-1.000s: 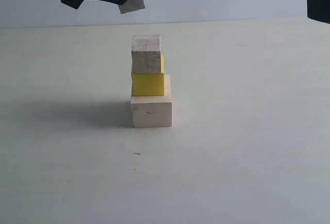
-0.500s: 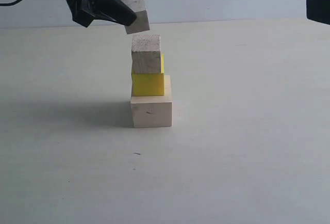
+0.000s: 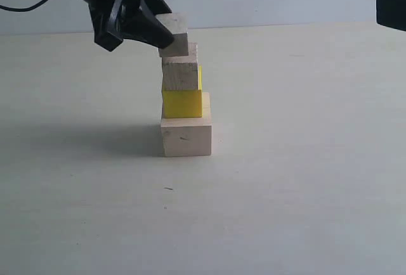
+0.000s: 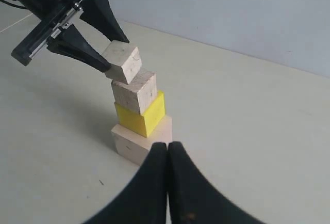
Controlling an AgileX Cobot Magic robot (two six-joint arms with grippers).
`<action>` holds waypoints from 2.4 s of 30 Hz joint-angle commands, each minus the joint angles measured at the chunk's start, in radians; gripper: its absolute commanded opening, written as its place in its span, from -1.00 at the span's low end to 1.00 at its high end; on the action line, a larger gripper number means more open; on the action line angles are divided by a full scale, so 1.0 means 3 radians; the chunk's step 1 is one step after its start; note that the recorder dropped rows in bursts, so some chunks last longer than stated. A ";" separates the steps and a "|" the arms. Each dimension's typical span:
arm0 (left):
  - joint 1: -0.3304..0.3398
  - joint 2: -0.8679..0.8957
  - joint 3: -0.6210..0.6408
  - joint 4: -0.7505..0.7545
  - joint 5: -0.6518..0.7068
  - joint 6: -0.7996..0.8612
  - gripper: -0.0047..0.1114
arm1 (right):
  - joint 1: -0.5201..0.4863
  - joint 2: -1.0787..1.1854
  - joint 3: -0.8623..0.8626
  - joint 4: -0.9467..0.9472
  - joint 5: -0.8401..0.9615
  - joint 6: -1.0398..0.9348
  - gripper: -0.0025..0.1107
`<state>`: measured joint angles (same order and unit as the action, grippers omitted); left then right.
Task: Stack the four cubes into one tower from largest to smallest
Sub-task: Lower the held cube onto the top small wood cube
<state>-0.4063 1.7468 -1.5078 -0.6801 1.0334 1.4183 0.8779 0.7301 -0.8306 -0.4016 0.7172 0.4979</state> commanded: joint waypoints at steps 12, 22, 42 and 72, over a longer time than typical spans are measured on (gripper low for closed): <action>-0.0017 0.0102 -0.0152 -0.0222 -0.0090 -0.0029 -0.92 | 0.0004 -0.0025 0.0019 0.0009 -0.0060 0.0000 -0.96; -0.0017 0.0273 -0.0513 -0.0060 0.0251 -0.0261 -0.92 | 0.0004 -0.0025 0.0019 0.0009 -0.0060 0.0000 -0.96; -0.0046 0.0281 -0.0513 0.0117 0.0318 -0.0520 -0.92 | 0.0004 -0.0025 0.0019 0.0016 -0.0057 0.0000 -0.96; -0.0046 0.0344 -0.0513 0.0055 0.0381 -0.0293 -0.92 | 0.0004 -0.0025 0.0019 0.0016 -0.0057 0.0000 -0.96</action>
<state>-0.4164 1.8498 -1.6531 -0.6405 1.1431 1.3199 0.8779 0.7301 -0.8306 -0.3978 0.7113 0.4979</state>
